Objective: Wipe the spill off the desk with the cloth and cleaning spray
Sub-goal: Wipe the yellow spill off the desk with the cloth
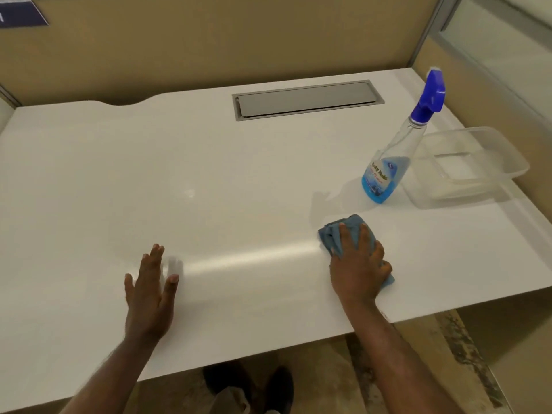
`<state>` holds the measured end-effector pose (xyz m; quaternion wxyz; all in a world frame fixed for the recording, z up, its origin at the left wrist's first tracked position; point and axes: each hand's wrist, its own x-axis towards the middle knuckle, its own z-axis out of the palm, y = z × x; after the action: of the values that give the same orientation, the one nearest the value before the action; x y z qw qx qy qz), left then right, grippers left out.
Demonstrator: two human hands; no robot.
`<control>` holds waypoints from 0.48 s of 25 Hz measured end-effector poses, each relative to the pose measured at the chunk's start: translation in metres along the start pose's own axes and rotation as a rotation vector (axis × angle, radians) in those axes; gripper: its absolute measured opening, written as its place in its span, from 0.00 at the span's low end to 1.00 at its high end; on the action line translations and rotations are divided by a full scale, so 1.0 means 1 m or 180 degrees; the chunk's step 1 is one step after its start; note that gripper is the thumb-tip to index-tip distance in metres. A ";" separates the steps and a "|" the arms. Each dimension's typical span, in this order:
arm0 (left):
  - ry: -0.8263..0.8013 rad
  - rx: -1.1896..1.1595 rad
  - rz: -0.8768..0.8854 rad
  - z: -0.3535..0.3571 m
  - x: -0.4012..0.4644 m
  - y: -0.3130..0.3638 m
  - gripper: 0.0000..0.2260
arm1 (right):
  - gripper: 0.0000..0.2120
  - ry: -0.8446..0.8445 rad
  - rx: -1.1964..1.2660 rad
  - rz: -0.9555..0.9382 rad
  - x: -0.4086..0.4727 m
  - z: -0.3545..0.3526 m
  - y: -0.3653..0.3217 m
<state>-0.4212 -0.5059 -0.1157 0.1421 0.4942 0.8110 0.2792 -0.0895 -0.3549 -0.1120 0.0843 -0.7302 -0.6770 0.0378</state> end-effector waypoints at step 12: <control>0.0232 0.0268 -0.0411 -0.051 0.001 -0.057 0.33 | 0.33 0.0039 0.0033 0.0191 0.079 0.013 -0.071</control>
<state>-0.4891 -0.5412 -0.1085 0.1092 0.4359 0.8568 0.2529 -0.1551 -0.2709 -0.1077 0.0911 -0.7499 -0.6540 0.0394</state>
